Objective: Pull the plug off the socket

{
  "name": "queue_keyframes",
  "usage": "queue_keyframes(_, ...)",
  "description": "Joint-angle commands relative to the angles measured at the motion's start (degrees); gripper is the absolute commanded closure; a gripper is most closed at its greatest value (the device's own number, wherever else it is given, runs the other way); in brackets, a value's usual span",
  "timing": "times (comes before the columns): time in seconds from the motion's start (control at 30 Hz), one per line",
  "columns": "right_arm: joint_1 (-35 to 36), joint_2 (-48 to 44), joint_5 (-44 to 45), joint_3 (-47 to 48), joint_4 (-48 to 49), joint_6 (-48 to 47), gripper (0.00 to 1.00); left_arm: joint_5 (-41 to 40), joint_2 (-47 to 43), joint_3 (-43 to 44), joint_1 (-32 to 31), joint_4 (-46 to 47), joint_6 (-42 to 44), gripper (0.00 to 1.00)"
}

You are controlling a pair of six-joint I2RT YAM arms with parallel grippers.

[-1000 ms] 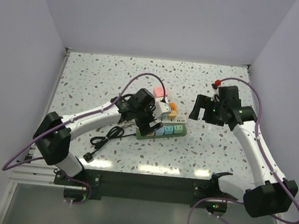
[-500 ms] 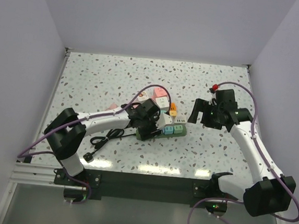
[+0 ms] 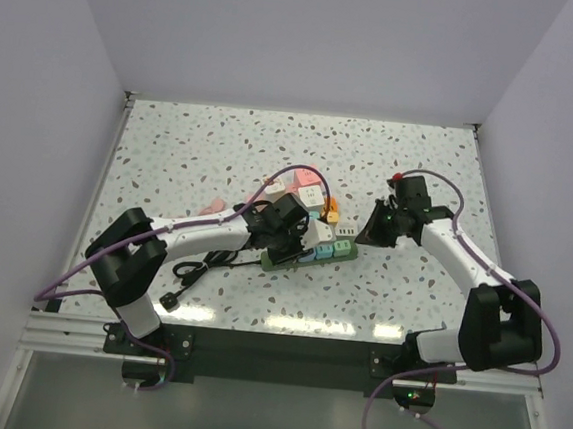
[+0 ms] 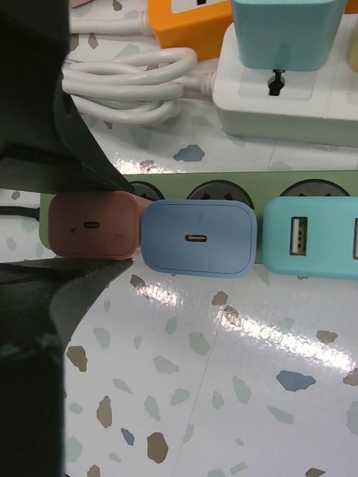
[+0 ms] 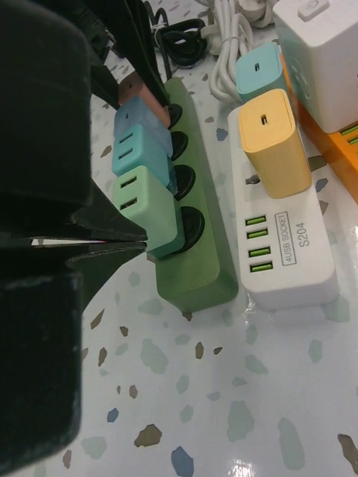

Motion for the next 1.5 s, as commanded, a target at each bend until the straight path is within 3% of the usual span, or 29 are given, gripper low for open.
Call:
queue_keyframes(0.0, 0.19, 0.84, -4.98, -0.09, 4.68, 1.65, 1.0, 0.39, 1.42, -1.81, -0.52, 2.49, -3.26, 1.0)
queue_keyframes(0.13, 0.1, -2.14, 3.17, 1.75, -0.23, 2.87, 1.0, -1.02, -0.77, -1.64, -0.52, 3.2, -4.66, 1.0)
queue_keyframes(0.17, 0.1, -3.1, 4.51, 2.1, -1.03, 2.97, 0.79, -1.2, -1.56, -1.64, -0.52, 3.46, -4.93, 1.0)
queue_keyframes(0.23, 0.01, -6.43, 4.35, 2.46, -1.21, 3.4, 0.5, -1.99, -4.02, -1.9, -0.52, 4.69, -5.02, 1.0)
queue_keyframes(0.27, 0.01, -6.97, 3.13, 2.63, -1.21, 3.58, 0.3, -2.16, -4.55, -2.25, -0.52, 5.13, -5.02, 1.0)
queue_keyframes(0.37, 0.01, -5.14, -2.76, 5.18, -4.63, 4.81, 0.15, -2.95, -5.17, -2.08, -0.52, 5.48, -5.02, 1.0)
queue_keyframes(0.53, 0.45, -1.89, -13.75, 2.64, -0.61, 15.15, 0.04, -2.34, -4.64, -2.08, -0.52, 6.36, -6.16, 1.0)
queue_keyframes(0.97, 10.3, 4.88, -15.87, 0.27, 2.04, 34.42, 0.08, -7.08, -8.59, -2.25, -0.96, 9.09, -10.64, 1.0)
queue_keyframes(1.27, 11.52, 6.81, -10.08, -1.94, 5.47, 39.79, 0.14, -17.89, -10.36, -2.26, -8.96, 9.44, -11.52, 1.0)
queue_keyframes(1.37, 11.61, 7.35, -9.9, -3.86, 8.62, 41.63, 0.21, -18.42, -9.74, -1.99, -9.93, 10.14, -11.96, 1.0)
queue_keyframes(1.47, 11.7, 8.22, -7.53, -5.27, 9.86, 42.43, 0.38, -19.83, -8.43, -2.16, -10.72, 11.1, -12.49, 1.0)
